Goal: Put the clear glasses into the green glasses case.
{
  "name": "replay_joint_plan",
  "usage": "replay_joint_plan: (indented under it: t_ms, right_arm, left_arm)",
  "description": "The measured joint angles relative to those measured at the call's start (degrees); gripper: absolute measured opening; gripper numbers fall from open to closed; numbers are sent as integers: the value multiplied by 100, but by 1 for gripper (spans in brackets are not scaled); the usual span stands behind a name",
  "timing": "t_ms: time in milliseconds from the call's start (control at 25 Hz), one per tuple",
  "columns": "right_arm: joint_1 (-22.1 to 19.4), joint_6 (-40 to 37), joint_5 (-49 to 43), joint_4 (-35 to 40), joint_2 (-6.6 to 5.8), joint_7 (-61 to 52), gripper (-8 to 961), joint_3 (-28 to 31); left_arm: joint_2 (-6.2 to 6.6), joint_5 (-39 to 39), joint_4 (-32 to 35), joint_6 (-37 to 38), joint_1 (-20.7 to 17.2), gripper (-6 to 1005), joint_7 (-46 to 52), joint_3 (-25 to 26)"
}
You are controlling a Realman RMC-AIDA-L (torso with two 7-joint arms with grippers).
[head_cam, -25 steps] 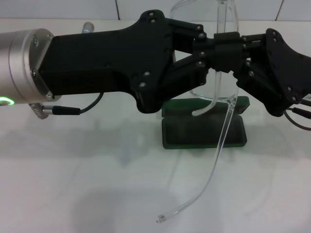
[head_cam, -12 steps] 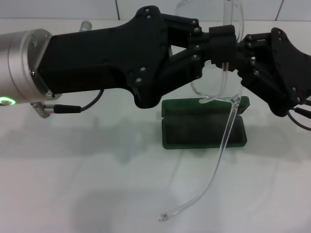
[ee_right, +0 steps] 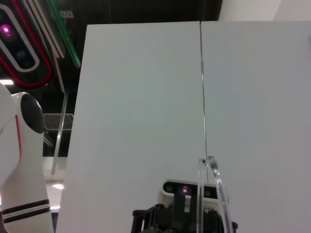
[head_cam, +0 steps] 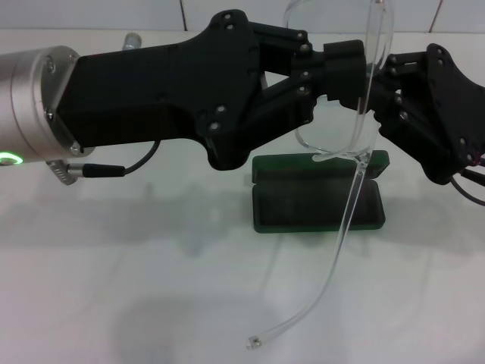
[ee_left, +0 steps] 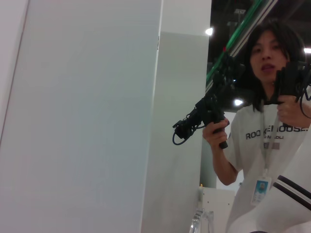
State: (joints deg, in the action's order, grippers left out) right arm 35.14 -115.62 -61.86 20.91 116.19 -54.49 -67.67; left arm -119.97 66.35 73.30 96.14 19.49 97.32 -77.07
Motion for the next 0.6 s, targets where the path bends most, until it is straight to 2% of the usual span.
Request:
replay_joint_plan:
  t_ms: [600]
  right_arm:
    - [-164,-10,160,20,-16,137,70,65]
  left_arm:
    - [36,14,62,27,-47,82,37,101]
